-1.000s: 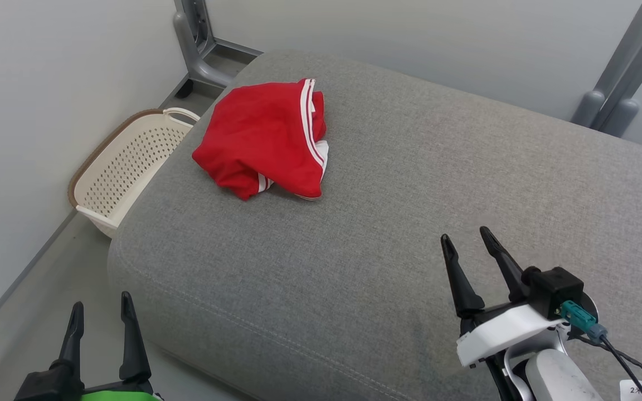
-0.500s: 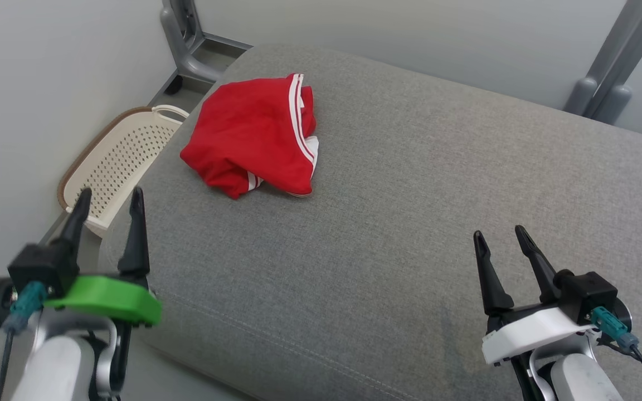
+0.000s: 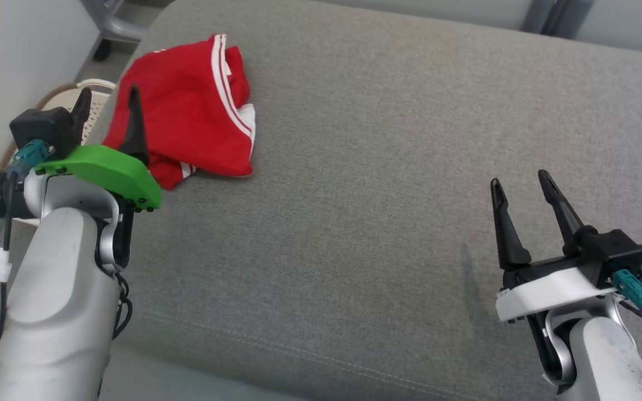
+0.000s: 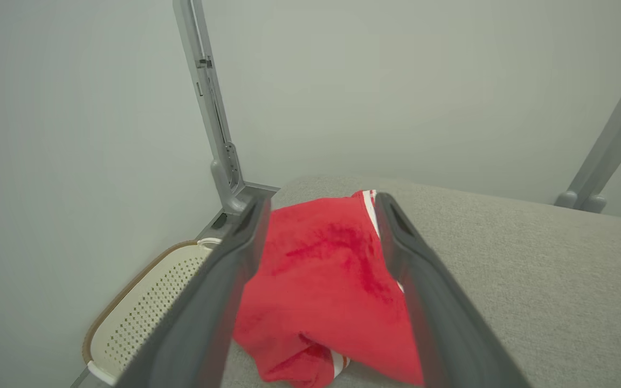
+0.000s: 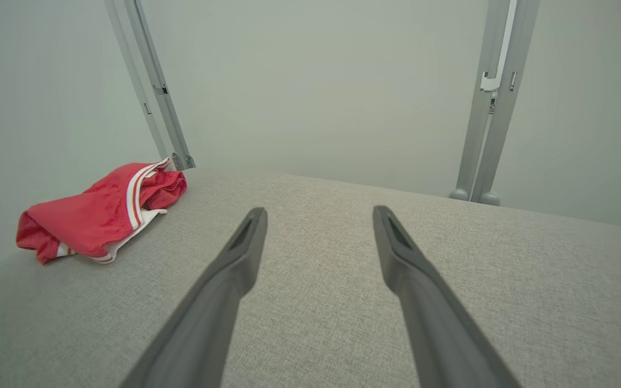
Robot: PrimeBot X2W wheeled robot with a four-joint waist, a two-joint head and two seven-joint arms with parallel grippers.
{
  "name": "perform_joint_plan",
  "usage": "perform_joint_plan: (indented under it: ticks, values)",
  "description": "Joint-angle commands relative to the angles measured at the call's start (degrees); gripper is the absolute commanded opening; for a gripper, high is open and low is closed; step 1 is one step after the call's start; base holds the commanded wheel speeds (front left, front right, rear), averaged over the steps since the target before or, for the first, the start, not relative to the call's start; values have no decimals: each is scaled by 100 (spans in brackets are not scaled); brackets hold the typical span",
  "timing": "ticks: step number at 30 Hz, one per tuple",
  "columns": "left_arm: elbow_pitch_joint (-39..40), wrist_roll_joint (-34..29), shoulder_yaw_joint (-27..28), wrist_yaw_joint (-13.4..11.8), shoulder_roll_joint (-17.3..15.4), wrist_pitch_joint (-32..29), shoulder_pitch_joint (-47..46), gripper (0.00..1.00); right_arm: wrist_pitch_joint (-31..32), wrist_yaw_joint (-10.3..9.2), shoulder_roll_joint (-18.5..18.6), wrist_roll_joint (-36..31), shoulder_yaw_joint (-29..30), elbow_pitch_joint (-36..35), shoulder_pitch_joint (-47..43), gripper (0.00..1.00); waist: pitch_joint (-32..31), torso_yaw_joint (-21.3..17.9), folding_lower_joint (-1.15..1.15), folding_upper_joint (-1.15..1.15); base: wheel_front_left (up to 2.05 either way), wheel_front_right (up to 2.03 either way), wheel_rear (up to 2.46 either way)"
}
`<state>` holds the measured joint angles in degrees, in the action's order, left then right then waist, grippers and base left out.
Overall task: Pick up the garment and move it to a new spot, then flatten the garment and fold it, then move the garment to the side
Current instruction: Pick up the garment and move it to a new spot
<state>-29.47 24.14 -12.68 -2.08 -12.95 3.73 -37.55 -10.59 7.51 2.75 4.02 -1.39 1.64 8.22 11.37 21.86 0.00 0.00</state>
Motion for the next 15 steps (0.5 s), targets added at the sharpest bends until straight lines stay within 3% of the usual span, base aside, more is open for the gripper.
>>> perform_joint_plan:
  ticks: [1, 15]
  values:
    - [-219, 33, 16, 28, 54, 73, -188, 100, 42, -4, 26, -42, 15, -98, 78, 100, 623, -598, 0, 0, 0, 0, 0]
    - [-2421, 220, 27, 309, 412, 725, -1416, 100, 331, -4, 25, -298, 46, -917, 219, 100, 1528, -951, 0, 0, 0, 0, 0]
